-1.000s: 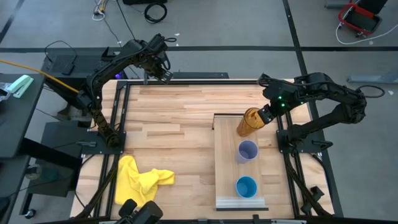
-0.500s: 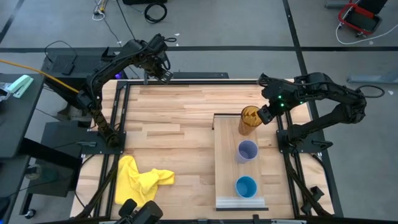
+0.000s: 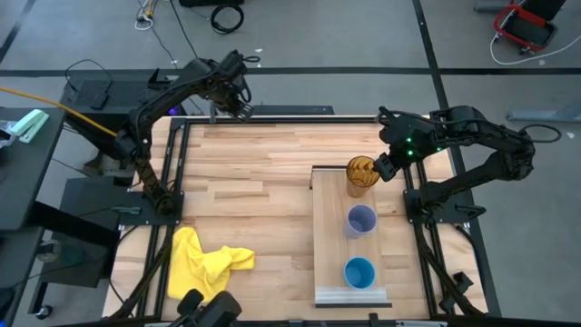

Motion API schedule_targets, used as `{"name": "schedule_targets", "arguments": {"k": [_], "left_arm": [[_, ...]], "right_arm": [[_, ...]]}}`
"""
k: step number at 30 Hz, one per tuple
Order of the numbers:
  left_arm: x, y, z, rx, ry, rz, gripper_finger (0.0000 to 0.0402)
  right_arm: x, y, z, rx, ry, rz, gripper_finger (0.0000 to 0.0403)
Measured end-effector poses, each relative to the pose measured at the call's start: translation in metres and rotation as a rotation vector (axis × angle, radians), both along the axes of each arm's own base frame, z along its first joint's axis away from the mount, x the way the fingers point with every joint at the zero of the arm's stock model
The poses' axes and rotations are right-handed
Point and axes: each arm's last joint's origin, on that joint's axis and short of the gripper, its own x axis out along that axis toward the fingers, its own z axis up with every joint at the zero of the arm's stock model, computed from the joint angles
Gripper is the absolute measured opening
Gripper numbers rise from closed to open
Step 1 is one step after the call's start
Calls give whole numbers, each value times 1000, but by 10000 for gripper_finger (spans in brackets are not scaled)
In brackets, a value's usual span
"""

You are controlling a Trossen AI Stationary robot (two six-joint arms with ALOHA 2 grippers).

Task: Stack small to large cups/mugs on shelf
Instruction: Put the orange crystal cup onto the shelf

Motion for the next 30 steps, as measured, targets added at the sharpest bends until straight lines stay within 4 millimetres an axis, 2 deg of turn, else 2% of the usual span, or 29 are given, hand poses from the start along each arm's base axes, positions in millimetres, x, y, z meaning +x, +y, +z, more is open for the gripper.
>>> {"name": "schedule_targets", "arguments": {"k": [7,18,30], "left_arm": [[5,5,-11,-23,21,-3,80],[7,3,-11,-37,22,16,80],[9,0,-12,-49,23,25,83]], "right_arm": [[0,0,0,0,0,-1,108],[15,-1,-5,-21,27,39,108],[-3,-1,3,-59,-28,13,114]]}}
